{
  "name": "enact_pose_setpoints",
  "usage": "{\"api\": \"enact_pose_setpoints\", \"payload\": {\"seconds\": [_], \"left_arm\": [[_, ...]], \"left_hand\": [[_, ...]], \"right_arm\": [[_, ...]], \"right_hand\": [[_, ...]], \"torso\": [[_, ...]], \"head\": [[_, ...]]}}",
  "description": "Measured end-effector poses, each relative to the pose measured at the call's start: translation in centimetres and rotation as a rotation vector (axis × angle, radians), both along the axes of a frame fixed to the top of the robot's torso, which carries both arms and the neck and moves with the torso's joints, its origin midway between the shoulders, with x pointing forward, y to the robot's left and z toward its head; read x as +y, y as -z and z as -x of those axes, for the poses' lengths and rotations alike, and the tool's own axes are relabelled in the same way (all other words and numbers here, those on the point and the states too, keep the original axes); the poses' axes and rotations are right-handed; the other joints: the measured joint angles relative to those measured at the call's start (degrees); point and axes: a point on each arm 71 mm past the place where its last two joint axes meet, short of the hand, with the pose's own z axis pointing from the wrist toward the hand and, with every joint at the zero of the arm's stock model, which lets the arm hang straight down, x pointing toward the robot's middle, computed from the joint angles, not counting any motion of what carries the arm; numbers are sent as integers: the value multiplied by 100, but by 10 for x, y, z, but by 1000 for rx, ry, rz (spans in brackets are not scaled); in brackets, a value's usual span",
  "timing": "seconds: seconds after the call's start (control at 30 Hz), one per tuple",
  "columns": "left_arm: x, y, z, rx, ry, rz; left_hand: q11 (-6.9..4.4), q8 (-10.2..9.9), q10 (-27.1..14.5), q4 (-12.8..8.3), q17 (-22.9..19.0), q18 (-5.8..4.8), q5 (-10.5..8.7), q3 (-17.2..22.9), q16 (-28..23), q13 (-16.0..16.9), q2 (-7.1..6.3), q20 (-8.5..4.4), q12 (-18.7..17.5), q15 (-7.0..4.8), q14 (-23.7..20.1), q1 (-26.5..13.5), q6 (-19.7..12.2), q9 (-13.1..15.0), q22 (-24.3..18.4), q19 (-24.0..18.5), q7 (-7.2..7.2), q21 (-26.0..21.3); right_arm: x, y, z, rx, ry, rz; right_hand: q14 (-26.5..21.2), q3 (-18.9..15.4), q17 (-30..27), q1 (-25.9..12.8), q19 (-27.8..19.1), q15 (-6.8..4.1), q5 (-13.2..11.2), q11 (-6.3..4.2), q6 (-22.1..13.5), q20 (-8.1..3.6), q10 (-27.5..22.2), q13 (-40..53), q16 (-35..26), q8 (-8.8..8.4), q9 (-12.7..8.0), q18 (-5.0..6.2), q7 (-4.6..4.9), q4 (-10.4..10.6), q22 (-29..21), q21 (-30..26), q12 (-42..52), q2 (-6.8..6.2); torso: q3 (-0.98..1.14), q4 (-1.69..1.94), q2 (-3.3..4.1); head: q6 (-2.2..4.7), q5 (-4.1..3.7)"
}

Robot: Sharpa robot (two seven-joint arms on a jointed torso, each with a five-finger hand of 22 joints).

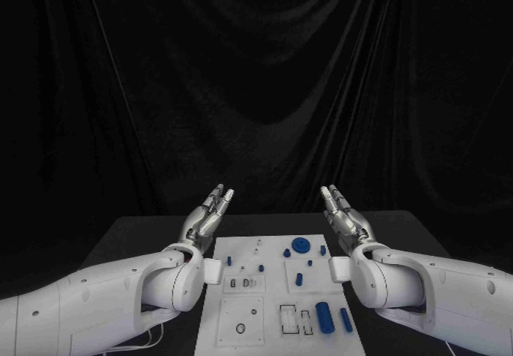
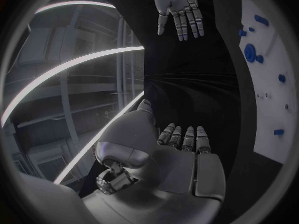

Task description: Assemble the parts on the task board

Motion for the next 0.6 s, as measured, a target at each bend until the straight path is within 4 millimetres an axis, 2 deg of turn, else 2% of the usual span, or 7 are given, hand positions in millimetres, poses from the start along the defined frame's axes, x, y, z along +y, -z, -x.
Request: {"api": "enact_pose_setpoints", "payload": {"seconds": [0.1,0.13,0.23,0.43,0.47,0.53,0.6], "left_arm": [[-2,0,0,-6,58,54],[-2,0,0,-6,68,64],[-4,1,1,3,117,115],[-6,0,2,13,179,192],[-6,1,1,14,188,205],[-3,3,0,18,197,223],[1,5,1,24,206,242]], "left_hand": [[-43,22,0,71,0,132,54,-71,0,1,22,0,0,0,0,246,-2,7,0,0,-104,0],[-63,22,1,71,0,133,54,-71,0,0,14,0,0,0,0,254,-7,7,0,0,-122,0],[-210,22,-1,71,0,222,54,-71,0,1,-5,0,0,0,0,324,-54,7,0,0,-303,0],[-266,22,2,71,0,222,54,-71,0,1,-10,1,0,0,0,330,-94,1,0,0,-379,0],[-266,22,2,71,0,222,54,-71,0,1,-10,0,0,0,0,330,-94,1,1,0,-379,0],[-266,22,2,71,-2,221,54,-71,0,1,-10,1,0,1,0,330,-94,1,1,-1,-379,0],[-266,22,2,70,-3,221,54,-71,0,1,-10,1,0,1,0,330,-94,1,1,-1,-379,0]], "right_arm": [[0,1,0,20,-6,-39],[0,1,0,23,-6,-46],[0,2,0,35,-6,-75],[1,2,0,44,-8,-105],[0,2,-1,45,-9,-111],[-4,3,-3,45,-11,-122],[-7,3,-4,45,-16,-134]], "right_hand": [[0,-44,0,156,0,0,28,-10,9,0,10,0,0,0,14,0,-8,44,0,0,0,38],[0,-44,0,154,0,0,28,-10,23,0,10,0,0,0,17,0,5,44,0,0,0,37],[0,-57,0,173,0,0,28,51,119,0,-1,0,0,52,41,-1,102,31,0,0,0,18],[0,-77,0,286,0,0,28,143,191,0,10,0,0,67,49,-1,173,11,0,0,0,0],[0,-85,0,319,0,0,28,179,207,0,7,0,0,89,52,-1,190,4,0,0,0,8],[0,-84,0,346,0,0,28,221,237,0,5,0,0,89,53,-1,219,4,0,0,0,-15],[0,-84,0,375,0,0,28,261,248,0,9,0,0,112,58,-2,245,4,0,0,0,12]], "torso": [[0,0,-3],[0,0,-3],[1,0,-4],[1,0,-5],[1,0,-5],[2,1,-5],[2,1,-5]], "head": [[0,0],[0,0],[1,0],[1,0],[-11,4],[-113,59],[-176,90]]}}
